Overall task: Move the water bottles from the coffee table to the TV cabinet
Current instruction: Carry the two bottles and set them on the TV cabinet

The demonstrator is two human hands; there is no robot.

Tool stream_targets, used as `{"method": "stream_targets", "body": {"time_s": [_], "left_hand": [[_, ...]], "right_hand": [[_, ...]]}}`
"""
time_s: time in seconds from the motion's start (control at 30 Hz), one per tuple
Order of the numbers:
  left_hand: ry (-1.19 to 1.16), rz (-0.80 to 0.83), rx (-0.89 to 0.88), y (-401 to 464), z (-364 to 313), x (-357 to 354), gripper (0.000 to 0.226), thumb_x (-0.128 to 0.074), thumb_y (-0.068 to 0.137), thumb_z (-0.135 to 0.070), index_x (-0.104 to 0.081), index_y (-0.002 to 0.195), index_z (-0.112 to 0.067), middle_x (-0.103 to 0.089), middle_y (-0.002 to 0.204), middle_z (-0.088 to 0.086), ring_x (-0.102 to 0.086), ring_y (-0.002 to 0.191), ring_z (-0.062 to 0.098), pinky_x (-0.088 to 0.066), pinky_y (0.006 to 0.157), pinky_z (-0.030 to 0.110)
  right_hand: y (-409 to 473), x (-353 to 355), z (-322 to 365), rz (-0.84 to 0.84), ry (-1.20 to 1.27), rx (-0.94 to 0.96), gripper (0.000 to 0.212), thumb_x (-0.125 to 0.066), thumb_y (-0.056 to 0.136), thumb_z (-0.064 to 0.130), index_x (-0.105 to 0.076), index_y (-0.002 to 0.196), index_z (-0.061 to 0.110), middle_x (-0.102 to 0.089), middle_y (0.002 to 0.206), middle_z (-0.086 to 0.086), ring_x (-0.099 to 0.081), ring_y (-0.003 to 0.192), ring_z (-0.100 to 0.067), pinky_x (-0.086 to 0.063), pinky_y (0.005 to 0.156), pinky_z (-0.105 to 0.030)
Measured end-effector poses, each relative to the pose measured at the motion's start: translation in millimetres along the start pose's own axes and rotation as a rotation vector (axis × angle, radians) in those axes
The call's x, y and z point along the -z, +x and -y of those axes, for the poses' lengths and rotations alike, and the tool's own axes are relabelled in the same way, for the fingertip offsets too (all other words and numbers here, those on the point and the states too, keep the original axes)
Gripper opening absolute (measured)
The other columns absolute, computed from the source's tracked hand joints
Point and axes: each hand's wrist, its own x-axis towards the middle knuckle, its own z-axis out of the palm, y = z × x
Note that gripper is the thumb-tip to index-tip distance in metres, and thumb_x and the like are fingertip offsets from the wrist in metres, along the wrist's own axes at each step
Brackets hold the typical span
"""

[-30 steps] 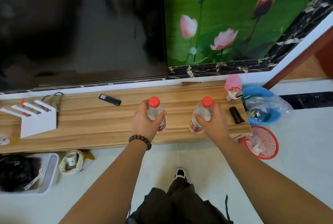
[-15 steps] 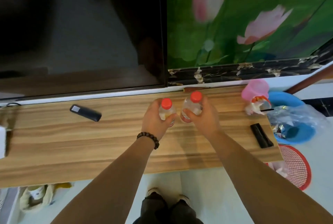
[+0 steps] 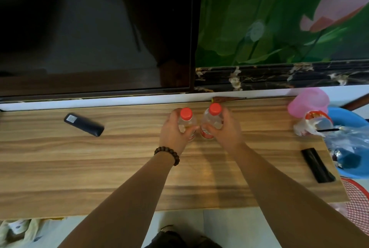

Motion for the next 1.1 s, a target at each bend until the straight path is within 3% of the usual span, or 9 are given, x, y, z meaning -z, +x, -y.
{"method": "stream_targets", "body": {"time_s": [0.3,0.47,0.57,0.6,0.67,0.8,0.97,1.1], "left_hand": [[0.023,0.025,0.002,1.6,2.1,-3.5,0.067,-0.076,0.075,-0.039,-0.046,0.131,-0.020,-0.059,0.123,-0.001,-0.055,0.112,0.017,-0.047,0.094,0.034],[0.038,0.057,0.022,6.1,-1.0,-0.8,0.077,-0.074,0.073,-0.048,-0.040,0.137,-0.022,-0.058,0.126,-0.001,-0.055,0.115,0.019,-0.047,0.095,0.038],[0.069,0.082,0.033,7.9,-1.6,0.9,0.086,-0.074,0.074,-0.048,-0.032,0.144,-0.021,-0.054,0.135,0.001,-0.051,0.122,0.021,-0.042,0.096,0.033],[0.078,0.091,0.039,8.4,-2.4,1.8,0.089,-0.074,0.074,-0.049,-0.029,0.146,-0.021,-0.051,0.138,0.002,-0.049,0.124,0.022,-0.041,0.097,0.033],[0.084,0.107,0.062,7.6,-5.2,4.6,0.096,-0.073,0.073,-0.051,-0.024,0.149,-0.020,-0.046,0.144,0.004,-0.046,0.129,0.024,-0.039,0.099,0.032],[0.088,0.133,0.114,-4.4,-18.7,17.0,0.098,-0.074,0.073,-0.049,-0.021,0.150,-0.017,-0.038,0.150,0.005,-0.038,0.136,0.023,-0.034,0.104,0.031],[0.230,0.153,0.060,-41.0,-59.7,54.3,0.081,-0.066,0.084,-0.045,-0.026,0.148,-0.015,-0.040,0.148,0.005,-0.037,0.135,0.022,-0.031,0.107,0.034],[0.461,0.196,-0.047,-75.7,-107.4,92.9,0.066,-0.050,0.092,-0.046,-0.030,0.147,-0.014,-0.040,0.149,0.007,-0.027,0.142,0.025,-0.023,0.113,0.042]], "right_hand": [[1.0,-0.8,2.2,0.007,0.034,-0.002,0.062,-0.079,0.070,0.033,-0.049,0.125,0.027,-0.059,0.119,0.002,-0.056,0.111,-0.017,-0.047,0.092,-0.035],[1.9,0.8,5.3,0.028,0.059,-0.022,0.074,-0.081,0.069,0.030,-0.045,0.133,0.028,-0.058,0.119,0.004,-0.055,0.111,-0.015,-0.043,0.085,-0.024],[0.8,2.4,8.8,0.044,0.097,-0.055,0.081,-0.082,0.069,0.025,-0.038,0.138,0.031,-0.056,0.123,0.004,-0.052,0.111,-0.013,-0.043,0.072,-0.007],[0.5,3.2,10.1,0.045,0.099,-0.060,0.085,-0.082,0.069,0.025,-0.036,0.140,0.030,-0.055,0.125,0.005,-0.051,0.113,-0.012,-0.043,0.075,-0.007],[-1.4,5.7,13.0,0.043,0.071,-0.043,0.090,-0.083,0.068,0.030,-0.033,0.143,0.026,-0.055,0.130,0.005,-0.048,0.119,-0.011,-0.039,0.091,-0.019],[-15.7,18.5,22.8,0.072,0.027,-0.065,0.096,-0.080,0.067,0.044,-0.030,0.146,0.023,-0.054,0.136,0.002,-0.048,0.126,-0.015,-0.039,0.099,-0.031],[-57.7,55.3,60.6,0.069,-0.049,-0.152,0.087,-0.071,0.080,0.041,-0.024,0.149,0.019,-0.035,0.153,-0.005,-0.034,0.140,-0.021,-0.026,0.103,-0.024],[-101.2,101.9,100.8,0.059,-0.174,-0.141,0.072,-0.060,0.089,0.040,-0.028,0.149,0.015,-0.035,0.153,-0.008,-0.035,0.139,-0.024,-0.028,0.107,-0.028]]}}
